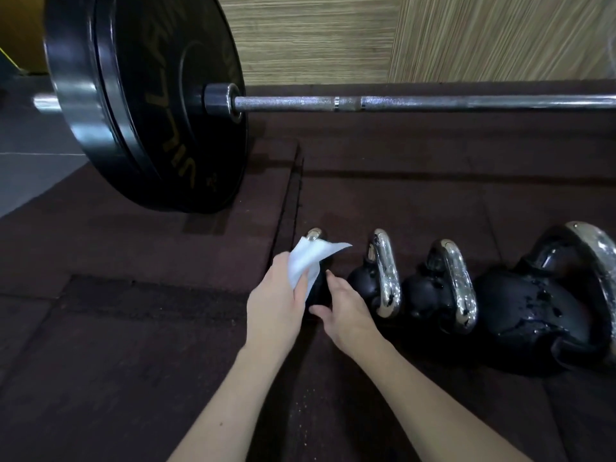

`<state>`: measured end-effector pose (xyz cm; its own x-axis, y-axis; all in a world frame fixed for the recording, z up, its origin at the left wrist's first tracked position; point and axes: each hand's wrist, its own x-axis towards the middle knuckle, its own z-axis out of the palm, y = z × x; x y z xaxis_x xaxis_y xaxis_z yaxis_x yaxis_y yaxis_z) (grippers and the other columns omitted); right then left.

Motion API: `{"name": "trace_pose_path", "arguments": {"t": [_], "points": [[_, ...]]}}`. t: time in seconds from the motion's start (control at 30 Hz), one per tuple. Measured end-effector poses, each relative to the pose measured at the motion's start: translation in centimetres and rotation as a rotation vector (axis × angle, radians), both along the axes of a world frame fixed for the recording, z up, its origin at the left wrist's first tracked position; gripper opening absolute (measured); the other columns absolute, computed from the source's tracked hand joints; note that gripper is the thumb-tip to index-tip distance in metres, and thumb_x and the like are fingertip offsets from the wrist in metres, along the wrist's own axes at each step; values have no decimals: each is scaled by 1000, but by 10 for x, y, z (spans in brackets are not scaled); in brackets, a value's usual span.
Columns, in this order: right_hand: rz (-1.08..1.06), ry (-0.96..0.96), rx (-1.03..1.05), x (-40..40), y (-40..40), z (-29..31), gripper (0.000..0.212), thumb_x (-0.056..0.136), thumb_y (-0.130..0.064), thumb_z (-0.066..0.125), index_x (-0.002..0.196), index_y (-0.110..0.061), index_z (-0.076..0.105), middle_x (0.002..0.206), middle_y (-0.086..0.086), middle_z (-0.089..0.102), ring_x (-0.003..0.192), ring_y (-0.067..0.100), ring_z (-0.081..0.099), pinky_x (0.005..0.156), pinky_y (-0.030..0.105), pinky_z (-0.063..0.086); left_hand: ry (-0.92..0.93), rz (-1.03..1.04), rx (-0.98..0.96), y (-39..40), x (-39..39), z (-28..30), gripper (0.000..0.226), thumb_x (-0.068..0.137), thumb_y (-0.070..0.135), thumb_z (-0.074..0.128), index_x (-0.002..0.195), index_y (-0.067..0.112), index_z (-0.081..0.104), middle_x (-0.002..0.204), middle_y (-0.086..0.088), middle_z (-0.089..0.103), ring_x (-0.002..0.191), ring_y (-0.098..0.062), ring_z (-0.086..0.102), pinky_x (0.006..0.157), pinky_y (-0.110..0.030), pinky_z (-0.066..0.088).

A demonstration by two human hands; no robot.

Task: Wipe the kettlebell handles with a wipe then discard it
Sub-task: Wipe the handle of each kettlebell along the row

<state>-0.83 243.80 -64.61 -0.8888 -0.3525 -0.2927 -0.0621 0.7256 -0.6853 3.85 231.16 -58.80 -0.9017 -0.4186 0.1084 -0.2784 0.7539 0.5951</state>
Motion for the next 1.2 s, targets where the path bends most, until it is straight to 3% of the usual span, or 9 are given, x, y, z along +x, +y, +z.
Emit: {"name": "trace_pose_path", "arguments": {"t": [0.13, 0.23, 0.37, 0.5, 0.63, 0.73, 0.83, 1.07, 1.2], "points": [[-12, -7, -26, 3, -1, -2, 81, 98, -28, 68, 163, -14, 22, 165, -2, 31, 149, 18, 35, 120, 26, 28, -320, -118, -463, 5, -48, 32, 29, 105, 41, 54, 112, 14, 45, 85, 4, 52, 76, -25, 58, 64, -33, 37], [-28, 9, -24, 2, -1, -1, 79, 97, -29, 70, 162, -17, 26, 160, -3, 38, 145, 19, 42, 119, 29, 34, -433, -271, -625, 20, -95, 48, 30, 100, 33, 64, 118, 11, 54, 111, -4, 68, 102, -29, 69, 70, -33, 38], [-4, 33, 3, 1, 1, -2, 76, 96, -31, 70, 159, -20, 30, 156, -3, 42, 139, 20, 48, 111, 29, 40, -709, -609, -966, 43, -126, 43, 35, 102, 33, 52, 133, 25, 64, 133, 2, 65, 125, -25, 60, 93, -33, 44], [-13, 11, -8, 0, 0, -3, 75, 94, -29, 72, 158, -20, 33, 151, -2, 46, 133, 20, 54, 106, 27, 43, -698, -789, -1489, 43, -109, 23, 30, 103, 31, 49, 129, 26, 62, 123, 2, 63, 115, -28, 54, 97, -38, 43], [-15, 34, -39, 1, 1, -5, 80, 94, -29, 72, 161, -23, 29, 150, -3, 47, 135, 18, 52, 110, 29, 43, -537, -649, -987, 32, -109, 34, 34, 104, 32, 52, 132, 13, 56, 129, -6, 56, 123, -29, 50, 81, -36, 35], [-19, 14, -63, 2, 1, -6, 81, 96, -30, 71, 162, -18, 26, 161, -4, 37, 146, 17, 40, 120, 28, 33, -275, -466, -470, 7, -90, 37, 18, 104, 32, 45, 105, 15, 50, 106, -1, 54, 99, -29, 62, 67, -36, 40], [-28, -33, -99, 2, 2, -8, 83, 96, -27, 71, 163, -16, 23, 167, -3, 29, 152, 15, 30, 124, 26, 24, -169, -293, 11, -7, -60, 37, 22, 106, 38, 42, 111, 20, 54, 97, 5, 62, 85, -20, 64, 71, -40, 51], [-67, -55, -161, 1, 3, -13, 84, 94, -22, 75, 162, -18, 27, 166, -3, 31, 153, 12, 28, 125, 22, 20, -6, -89, 284, -8, 28, -6, 30, 103, 48, 51, 130, 40, 41, 97, 17, 69, 84, -1, 68, 68, -18, 52], [-80, -48, -191, 2, 4, -14, 86, 91, -23, 78, 161, -19, 30, 164, -3, 36, 151, 12, 33, 126, 31, 28, -50, -35, 324, -11, 37, -19, 33, 99, 53, 52, 125, 42, 34, 101, 17, 68, 91, -6, 70, 73, -24, 53]]}}
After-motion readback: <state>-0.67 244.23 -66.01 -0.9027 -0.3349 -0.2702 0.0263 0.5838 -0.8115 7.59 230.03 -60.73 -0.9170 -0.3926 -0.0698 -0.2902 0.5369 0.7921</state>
